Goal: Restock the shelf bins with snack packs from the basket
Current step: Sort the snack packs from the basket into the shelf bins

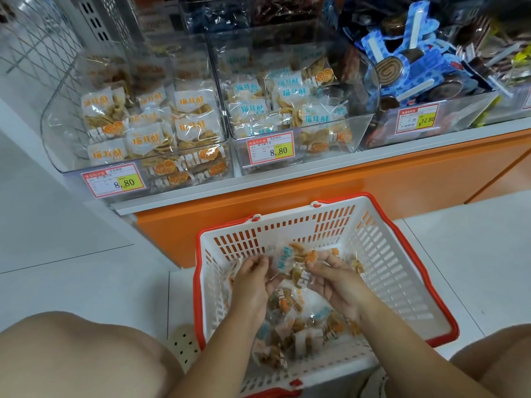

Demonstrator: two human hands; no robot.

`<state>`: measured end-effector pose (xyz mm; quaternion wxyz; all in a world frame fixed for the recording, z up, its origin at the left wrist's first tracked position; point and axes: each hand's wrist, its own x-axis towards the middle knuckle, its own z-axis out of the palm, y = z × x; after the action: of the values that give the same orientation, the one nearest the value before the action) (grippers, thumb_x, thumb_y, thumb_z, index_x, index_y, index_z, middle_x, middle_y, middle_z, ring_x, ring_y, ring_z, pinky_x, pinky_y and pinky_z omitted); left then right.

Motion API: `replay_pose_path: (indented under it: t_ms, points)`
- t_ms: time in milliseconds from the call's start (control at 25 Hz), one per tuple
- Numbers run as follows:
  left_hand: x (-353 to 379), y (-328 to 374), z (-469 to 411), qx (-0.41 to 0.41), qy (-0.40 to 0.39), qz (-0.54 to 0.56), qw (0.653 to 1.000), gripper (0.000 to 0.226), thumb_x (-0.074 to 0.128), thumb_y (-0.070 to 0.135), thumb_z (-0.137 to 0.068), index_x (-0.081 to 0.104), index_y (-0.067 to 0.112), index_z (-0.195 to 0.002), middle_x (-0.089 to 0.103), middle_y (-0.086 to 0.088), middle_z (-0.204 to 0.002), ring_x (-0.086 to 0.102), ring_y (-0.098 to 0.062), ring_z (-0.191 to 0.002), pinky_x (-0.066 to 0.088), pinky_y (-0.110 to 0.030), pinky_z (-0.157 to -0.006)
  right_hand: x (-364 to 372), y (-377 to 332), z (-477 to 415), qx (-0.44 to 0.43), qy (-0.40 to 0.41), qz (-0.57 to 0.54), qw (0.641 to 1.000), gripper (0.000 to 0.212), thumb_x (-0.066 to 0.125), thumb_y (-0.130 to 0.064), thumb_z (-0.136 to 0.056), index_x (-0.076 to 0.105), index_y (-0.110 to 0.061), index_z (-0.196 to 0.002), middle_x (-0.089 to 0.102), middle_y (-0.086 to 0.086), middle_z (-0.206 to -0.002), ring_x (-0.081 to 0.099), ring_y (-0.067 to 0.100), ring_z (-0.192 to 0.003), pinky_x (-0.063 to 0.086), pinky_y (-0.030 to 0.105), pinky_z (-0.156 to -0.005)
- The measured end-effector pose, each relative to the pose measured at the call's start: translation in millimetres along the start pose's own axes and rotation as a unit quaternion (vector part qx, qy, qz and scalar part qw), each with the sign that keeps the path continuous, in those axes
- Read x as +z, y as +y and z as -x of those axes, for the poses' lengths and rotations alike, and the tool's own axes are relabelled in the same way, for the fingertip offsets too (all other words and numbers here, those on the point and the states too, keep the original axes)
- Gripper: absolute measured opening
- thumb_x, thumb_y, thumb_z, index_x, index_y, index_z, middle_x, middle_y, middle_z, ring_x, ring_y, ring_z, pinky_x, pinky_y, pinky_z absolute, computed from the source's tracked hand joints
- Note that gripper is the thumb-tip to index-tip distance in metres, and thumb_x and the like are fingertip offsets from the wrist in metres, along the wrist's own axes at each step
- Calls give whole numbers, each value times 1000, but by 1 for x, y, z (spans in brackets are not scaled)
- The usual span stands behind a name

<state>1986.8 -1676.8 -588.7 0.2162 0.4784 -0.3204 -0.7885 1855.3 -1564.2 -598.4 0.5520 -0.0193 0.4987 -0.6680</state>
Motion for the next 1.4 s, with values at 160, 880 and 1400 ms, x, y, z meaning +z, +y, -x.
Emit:
replay_pose_path:
  t_ms: [160, 880, 1400]
  points:
    - [-1, 1, 4, -2, -43, 41, 998, 13, 60, 13, -94, 62, 12, -107, 71, -12, -106, 70, -24, -92, 58, -38, -74, -2, 3, -5, 14, 0, -5, 1000, 17, 69, -1, -75, 55, -11, -75, 58, 8, -70, 56, 14, -56, 57, 26, -58]
    - [-7, -7, 3, -35, -107, -98, 989, 41, 78, 18, -70, 71, 15, -110, 74, -11, -107, 66, -35, -107, 46, -58, -101, 7, -6, -1, -24, 55, 137, 989, 11, 66, -6, -87, 72, -3, -96, 72, 10, -90, 63, 17, -79, 51, 24, -68]
    - [65, 117, 35, 229, -135, -308, 914, 14, 66, 31, -90, 71, 33, -103, 75, 14, -92, 70, -3, -85, 56, -33, -85, 75, -130, 36, -262, 17, 291, 920, 36, 71, 7, -80, 53, -14, -103, 61, -6, -65, 55, 12, -61, 47, 26, -62]
